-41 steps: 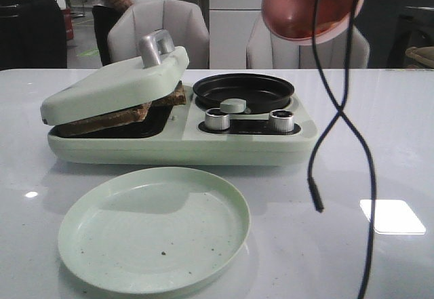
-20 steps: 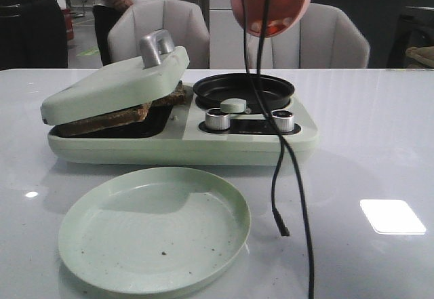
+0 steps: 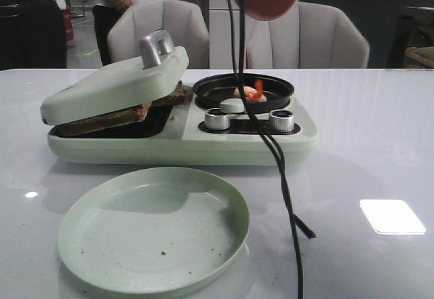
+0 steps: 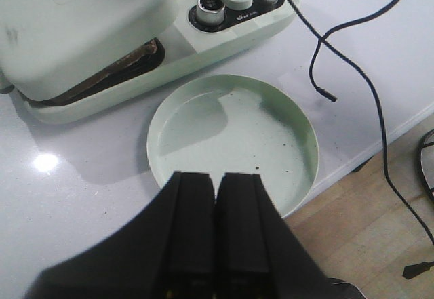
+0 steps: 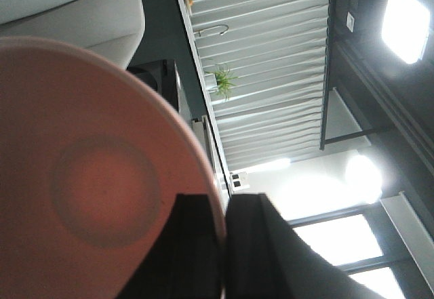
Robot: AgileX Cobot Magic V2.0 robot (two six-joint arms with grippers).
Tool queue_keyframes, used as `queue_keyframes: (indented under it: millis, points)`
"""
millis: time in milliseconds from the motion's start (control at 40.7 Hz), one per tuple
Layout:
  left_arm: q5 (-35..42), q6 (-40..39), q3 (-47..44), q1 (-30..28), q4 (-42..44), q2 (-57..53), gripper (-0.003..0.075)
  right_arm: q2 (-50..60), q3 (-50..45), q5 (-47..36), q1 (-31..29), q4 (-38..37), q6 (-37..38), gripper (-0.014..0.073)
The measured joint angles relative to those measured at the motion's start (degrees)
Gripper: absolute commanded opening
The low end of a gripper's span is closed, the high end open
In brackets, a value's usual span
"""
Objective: Make breakfast with bread and shrimp
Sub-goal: 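Tilt the pink bowl to pour the shrimp into the frying pan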
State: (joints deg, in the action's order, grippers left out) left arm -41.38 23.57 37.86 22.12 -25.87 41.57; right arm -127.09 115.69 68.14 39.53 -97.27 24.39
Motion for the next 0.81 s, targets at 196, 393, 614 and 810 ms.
queue_keyframes:
  millis: [196,393,614,810]
  points:
    - [0.0,0.0,0.0,0.0,0.0,0.0,0.0101,-2.2,0.0,0.0,0.0,1.5,0.8,0.0045]
    - [0.0,0.0,0.0,0.0,0.0,0.0,0.0101,-2.2,0.0,0.0,0.0,1.3,1.5,0.0045]
    - [0.0,-0.1,0.0,0.0,0.0,0.0,0.0101,-2.2,0.0,0.0,0.0,-0.2,1.8,0.0045]
    - [0.0,-0.1,0.0,0.0,0.0,0.0,0.0101,-1.5,0.0,0.0,0.0,2.8,1.9,0.0045]
